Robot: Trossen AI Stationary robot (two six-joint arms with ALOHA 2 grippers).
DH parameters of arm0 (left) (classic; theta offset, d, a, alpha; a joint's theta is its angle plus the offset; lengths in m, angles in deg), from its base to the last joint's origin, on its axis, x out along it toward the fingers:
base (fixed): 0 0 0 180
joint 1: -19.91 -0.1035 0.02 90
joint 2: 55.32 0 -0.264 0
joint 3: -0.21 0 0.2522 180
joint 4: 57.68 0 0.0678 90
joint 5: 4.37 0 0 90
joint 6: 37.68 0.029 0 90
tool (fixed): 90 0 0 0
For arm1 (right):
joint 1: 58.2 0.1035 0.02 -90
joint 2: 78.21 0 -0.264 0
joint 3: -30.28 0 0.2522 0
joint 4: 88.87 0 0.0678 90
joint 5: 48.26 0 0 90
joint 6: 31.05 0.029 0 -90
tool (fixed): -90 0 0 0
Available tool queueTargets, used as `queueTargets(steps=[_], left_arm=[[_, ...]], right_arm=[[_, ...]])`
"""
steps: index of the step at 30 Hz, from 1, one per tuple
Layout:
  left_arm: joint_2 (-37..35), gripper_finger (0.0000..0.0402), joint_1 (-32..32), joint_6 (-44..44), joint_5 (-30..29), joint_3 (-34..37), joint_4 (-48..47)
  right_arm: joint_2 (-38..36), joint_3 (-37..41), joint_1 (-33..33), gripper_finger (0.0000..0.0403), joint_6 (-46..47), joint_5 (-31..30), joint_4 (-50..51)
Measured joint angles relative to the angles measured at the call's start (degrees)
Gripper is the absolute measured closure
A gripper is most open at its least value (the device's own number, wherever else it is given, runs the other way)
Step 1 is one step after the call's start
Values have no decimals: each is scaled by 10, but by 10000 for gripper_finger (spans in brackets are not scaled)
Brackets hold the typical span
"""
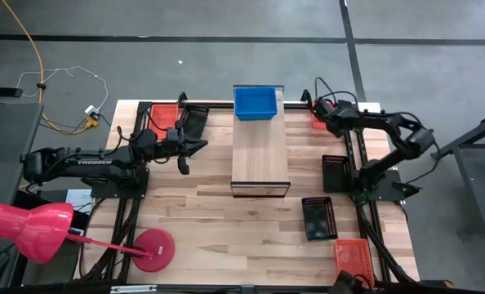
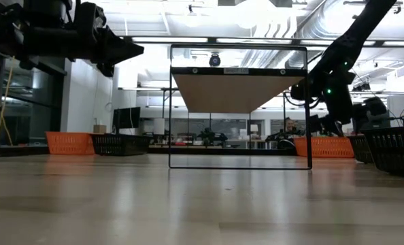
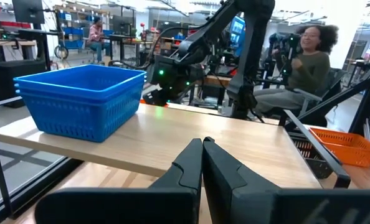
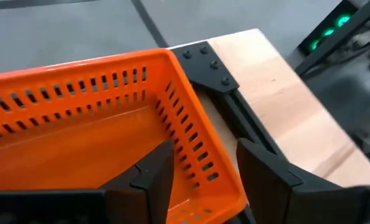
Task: Stack baskets on shelf by color
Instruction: Put the top right orange bin on the shelf
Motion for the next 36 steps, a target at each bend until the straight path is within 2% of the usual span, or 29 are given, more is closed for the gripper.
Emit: queueTargets(steps=[8, 27, 36], left_arm=[[0, 402, 0, -5, 3, 0, 0], [0, 401, 0, 0, 12, 0, 0], [0, 401, 0, 0, 12, 0, 0]], right_arm=[[7, -1, 2, 270, -13, -20, 9], [6, -1, 11, 270, -43, 62, 19], [-2, -1, 41, 270, -69, 103, 1]])
